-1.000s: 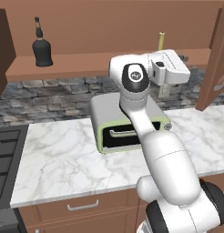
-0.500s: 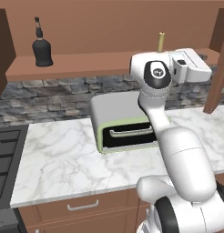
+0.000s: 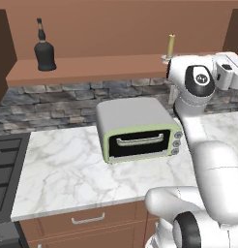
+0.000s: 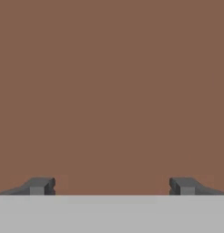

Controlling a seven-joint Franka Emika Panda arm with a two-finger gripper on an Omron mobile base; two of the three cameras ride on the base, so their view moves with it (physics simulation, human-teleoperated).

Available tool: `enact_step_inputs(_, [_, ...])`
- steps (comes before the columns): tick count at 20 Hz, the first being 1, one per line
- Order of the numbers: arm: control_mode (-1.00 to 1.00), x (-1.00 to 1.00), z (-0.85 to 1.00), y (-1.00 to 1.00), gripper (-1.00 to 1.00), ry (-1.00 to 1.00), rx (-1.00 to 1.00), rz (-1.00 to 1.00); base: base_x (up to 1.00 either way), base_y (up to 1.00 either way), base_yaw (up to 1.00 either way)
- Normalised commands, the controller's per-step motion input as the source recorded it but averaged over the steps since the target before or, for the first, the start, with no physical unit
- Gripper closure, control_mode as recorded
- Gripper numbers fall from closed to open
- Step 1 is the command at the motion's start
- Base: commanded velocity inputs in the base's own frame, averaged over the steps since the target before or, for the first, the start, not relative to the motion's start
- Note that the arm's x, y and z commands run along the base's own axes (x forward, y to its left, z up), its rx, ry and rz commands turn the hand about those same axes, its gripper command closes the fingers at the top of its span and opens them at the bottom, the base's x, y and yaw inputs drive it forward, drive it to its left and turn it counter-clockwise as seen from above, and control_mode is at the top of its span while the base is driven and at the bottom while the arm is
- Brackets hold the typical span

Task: Get the candle and the liquor from the cabinet and move them to the dining counter.

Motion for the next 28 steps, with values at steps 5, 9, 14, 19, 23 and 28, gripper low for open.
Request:
enact_step_inputs(5, [-1.0,-0.66,0.0,-0.96,-1.0,0.0,0.0,0.0,0.0,0.0,0.0])
enact_step_inputs(9, [-1.0,-0.58,0.0,-1.0,-1.0,0.0,0.0,0.0,0.0,0.0,0.0])
enact_step_inputs(14, [-1.0,-0.35,0.0,-0.98,-1.0,0.0,0.0,0.0,0.0,0.0,0.0])
enact_step_inputs(19, [-1.0,-0.05,0.0,-0.92,-1.0,0.0,0.0,0.02,0.0,0.0,0.0])
enact_step_inputs(23, [-1.0,0.0,0.0,-0.76,-1.0,0.0,0.02,0.08,0.0,0.0,0.0])
enact_step_inputs(28, [-1.0,0.03,0.0,-0.65,-1.0,0.0,0.04,0.12,0.0,0.0,0.0])
